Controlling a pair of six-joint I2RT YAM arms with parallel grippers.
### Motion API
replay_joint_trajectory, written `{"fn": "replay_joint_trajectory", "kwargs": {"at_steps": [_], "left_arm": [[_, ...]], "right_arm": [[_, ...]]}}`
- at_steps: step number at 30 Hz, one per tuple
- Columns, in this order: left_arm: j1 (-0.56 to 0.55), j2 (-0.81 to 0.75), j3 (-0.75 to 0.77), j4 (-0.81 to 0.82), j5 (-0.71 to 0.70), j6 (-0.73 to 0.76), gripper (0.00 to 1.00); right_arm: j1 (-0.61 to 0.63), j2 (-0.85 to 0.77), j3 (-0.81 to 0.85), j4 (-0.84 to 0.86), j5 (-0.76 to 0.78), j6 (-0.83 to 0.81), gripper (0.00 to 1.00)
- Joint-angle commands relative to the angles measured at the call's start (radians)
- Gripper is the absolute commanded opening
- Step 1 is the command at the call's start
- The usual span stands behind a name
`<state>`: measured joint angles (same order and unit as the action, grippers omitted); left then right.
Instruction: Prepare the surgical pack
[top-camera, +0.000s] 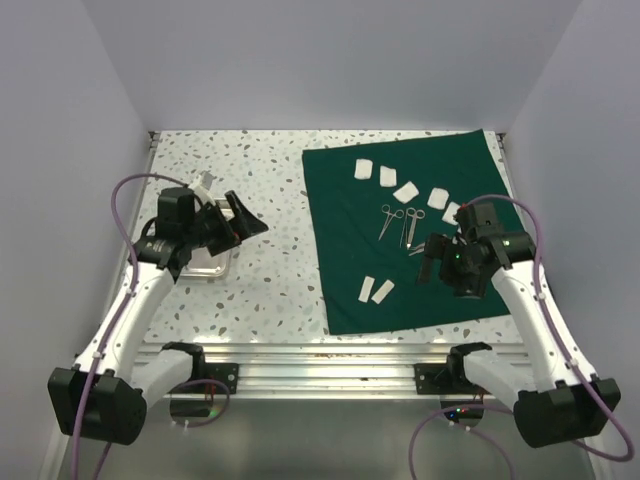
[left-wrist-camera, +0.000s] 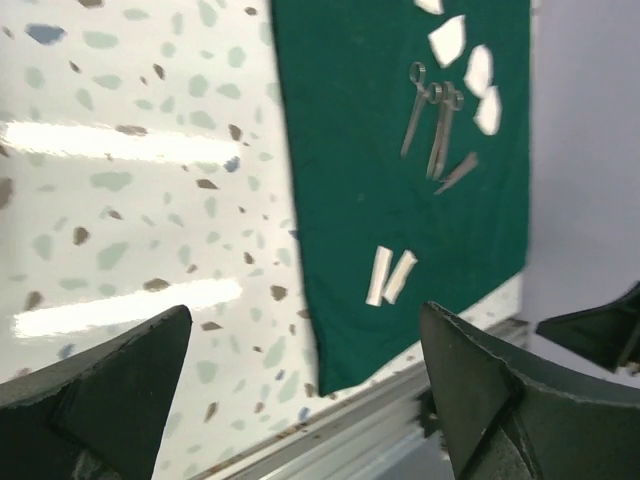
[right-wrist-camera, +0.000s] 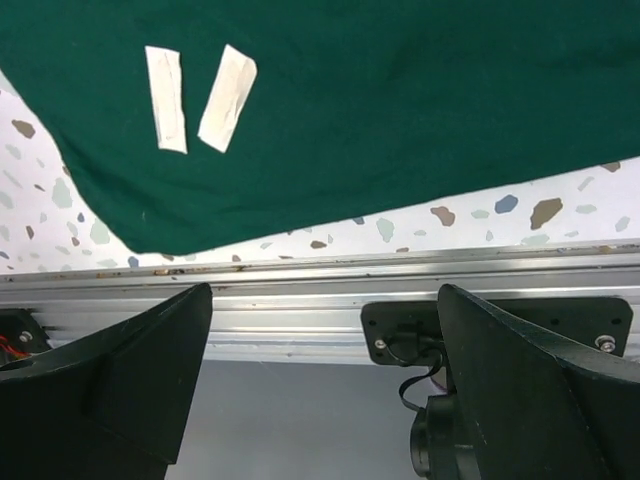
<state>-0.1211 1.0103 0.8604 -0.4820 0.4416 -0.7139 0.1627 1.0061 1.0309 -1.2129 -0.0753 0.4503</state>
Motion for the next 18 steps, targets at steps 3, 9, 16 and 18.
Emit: {"fn": "replay_joint_trajectory", "kwargs": {"at_steps": [3,9,16,18], "left_arm": [[-0.135,0.086,0.198,-0.24,-0.315,0.194,0.99],[-0.163,0.158,0.259,-0.242,-0.389,0.307,0.95],[-0.163,0.165,0.233,-0.179,-0.353,0.459,0.92],[-0.161,0.159,0.206,-0.173,-0.328,0.478,0.92]], "right_arm": [[-0.003,0.179,0.067,0.184,-0.102,0.017,0.99],[-0.009,0.547,0.268,0.383,-0.16,0.091,0.98],[-0.188,0.654,0.307,0.633,-0.126,0.178,0.61],[-0.248,0.655,0.247,0.739,-0.106,0.195,0.59]]}}
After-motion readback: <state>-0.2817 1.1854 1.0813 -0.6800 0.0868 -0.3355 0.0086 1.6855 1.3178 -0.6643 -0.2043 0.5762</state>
